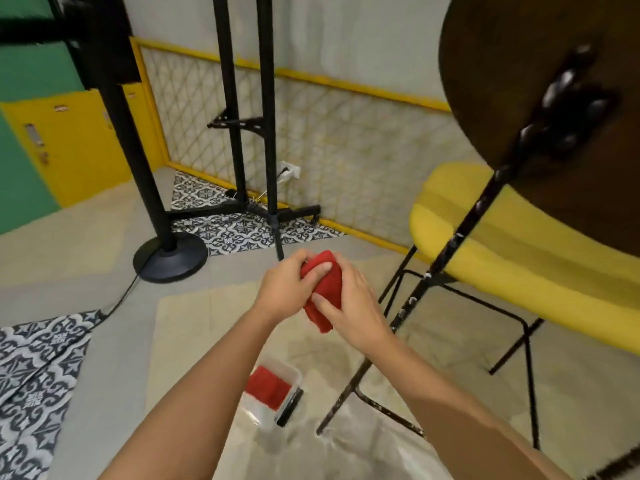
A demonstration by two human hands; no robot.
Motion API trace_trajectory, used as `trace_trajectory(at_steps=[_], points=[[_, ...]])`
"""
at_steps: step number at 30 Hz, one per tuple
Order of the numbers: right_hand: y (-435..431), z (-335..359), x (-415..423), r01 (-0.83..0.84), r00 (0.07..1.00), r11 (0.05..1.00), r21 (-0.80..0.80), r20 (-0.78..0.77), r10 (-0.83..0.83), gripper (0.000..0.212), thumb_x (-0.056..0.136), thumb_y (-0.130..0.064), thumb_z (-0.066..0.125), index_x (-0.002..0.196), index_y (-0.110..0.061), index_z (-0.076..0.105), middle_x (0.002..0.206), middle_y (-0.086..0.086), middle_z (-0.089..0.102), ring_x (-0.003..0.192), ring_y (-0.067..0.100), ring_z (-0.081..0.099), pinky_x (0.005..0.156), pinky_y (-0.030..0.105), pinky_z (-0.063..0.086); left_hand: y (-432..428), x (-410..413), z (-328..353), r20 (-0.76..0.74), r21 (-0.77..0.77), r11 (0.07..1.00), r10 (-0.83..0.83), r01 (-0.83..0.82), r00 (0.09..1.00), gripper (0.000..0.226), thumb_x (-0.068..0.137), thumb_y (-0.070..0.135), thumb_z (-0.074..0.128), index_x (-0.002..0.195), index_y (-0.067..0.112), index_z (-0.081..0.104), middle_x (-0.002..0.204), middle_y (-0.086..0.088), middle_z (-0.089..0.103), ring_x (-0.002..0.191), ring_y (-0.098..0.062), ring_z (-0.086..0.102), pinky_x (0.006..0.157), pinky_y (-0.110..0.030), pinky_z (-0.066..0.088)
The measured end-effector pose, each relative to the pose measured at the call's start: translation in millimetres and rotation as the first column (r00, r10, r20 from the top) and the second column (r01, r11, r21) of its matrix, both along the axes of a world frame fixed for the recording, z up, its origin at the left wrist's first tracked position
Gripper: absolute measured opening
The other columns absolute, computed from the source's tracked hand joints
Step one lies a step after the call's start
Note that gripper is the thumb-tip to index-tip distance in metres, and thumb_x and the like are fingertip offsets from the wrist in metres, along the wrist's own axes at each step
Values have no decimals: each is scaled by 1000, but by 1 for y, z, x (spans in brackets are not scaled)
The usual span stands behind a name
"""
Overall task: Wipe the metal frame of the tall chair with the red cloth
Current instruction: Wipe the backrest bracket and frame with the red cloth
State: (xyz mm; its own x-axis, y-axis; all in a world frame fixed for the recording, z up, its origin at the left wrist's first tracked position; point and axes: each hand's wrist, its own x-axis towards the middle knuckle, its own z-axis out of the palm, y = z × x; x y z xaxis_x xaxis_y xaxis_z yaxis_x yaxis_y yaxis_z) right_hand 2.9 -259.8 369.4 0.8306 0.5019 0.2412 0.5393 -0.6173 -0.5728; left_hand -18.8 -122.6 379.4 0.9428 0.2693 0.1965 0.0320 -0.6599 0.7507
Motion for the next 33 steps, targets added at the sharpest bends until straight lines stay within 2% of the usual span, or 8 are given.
trace_trajectory(at_steps=[4, 9, 14, 18, 21, 23, 28, 33], points=[[-39, 61, -20, 26, 996, 992, 124, 80, -36, 84, 80, -44, 66, 147, -21, 19, 140, 1, 42, 125, 18, 41, 103, 36, 36, -42, -13, 70, 103, -103, 991, -76, 87, 992, 19, 91, 38, 56, 95, 20, 58, 88, 1, 65, 87, -22, 62, 78, -38, 50], [-72, 107, -31, 100, 964, 984, 150, 229, -132, 92, 74, -40, 72, 147, -18, 21, 131, 3, 43, 121, 19, 44, 99, 39, 41, -85, -22, 121, 191, -207, 965, -124, 163, 974, 23, 94, 36, 52, 95, 15, 59, 80, 6, 60, 81, -17, 58, 69, -29, 45], [-109, 146, -36, 146, 895, 986, 75, 415, -165, 90, 80, -33, 65, 150, -22, 9, 135, 3, 37, 116, 23, 47, 85, 34, 47, -124, -29, 162, 231, -393, 880, -184, 265, 955, 28, 97, 31, 48, 107, 10, 62, 103, -14, 68, 97, -27, 64, 87, -42, 52], [-133, 171, -39, 192, 842, 978, 84, 498, -209, 81, 82, -18, 63, 148, -25, 15, 130, 5, 40, 108, 25, 53, 67, 35, 47, -146, -28, 181, 286, -522, 788, -199, 326, 937, 20, 96, 26, 50, 104, 15, 65, 101, -7, 68, 94, -16, 62, 84, -27, 51], [-149, 196, -38, 249, 724, 966, 66, 651, -230, 59, 79, -23, 70, 125, -24, 33, 125, 12, 44, 93, 32, 61, 52, 39, 53, -157, -22, 196, 345, -576, 737, -173, 353, 923, 23, 95, 30, 52, 109, 18, 66, 103, -1, 68, 94, -8, 62, 74, -9, 49], [-157, 212, -35, 297, 654, 954, 34, 721, -229, 51, 77, -26, 74, 116, -18, 42, 122, 14, 47, 85, 32, 62, 45, 37, 53, -162, -17, 202, 364, -584, 736, -138, 341, 921, 29, 95, 35, 50, 113, 17, 64, 103, 2, 66, 96, -5, 60, 70, -4, 46], [-161, 246, -24, 331, 515, 943, 25, 833, -203, 46, 74, -19, 77, 111, -11, 51, 119, 16, 54, 84, 33, 59, 49, 38, 53, -168, -2, 209, 375, -599, 746, -59, 291, 925, 32, 99, 43, 36, 107, 26, 62, 97, 9, 65, 101, -9, 57, 86, -25, 44], [-153, 263, -7, 394, 444, 918, -51, 885, -141, 50, 74, -16, 77, 120, -13, 57, 123, 12, 56, 83, 30, 56, 55, 36, 50, -162, 13, 212, 343, -612, 759, 1, 223, 939, 42, 99, 43, 32, 125, 21, 57, 110, 3, 64, 112, -14, 54, 103, -39, 39]])
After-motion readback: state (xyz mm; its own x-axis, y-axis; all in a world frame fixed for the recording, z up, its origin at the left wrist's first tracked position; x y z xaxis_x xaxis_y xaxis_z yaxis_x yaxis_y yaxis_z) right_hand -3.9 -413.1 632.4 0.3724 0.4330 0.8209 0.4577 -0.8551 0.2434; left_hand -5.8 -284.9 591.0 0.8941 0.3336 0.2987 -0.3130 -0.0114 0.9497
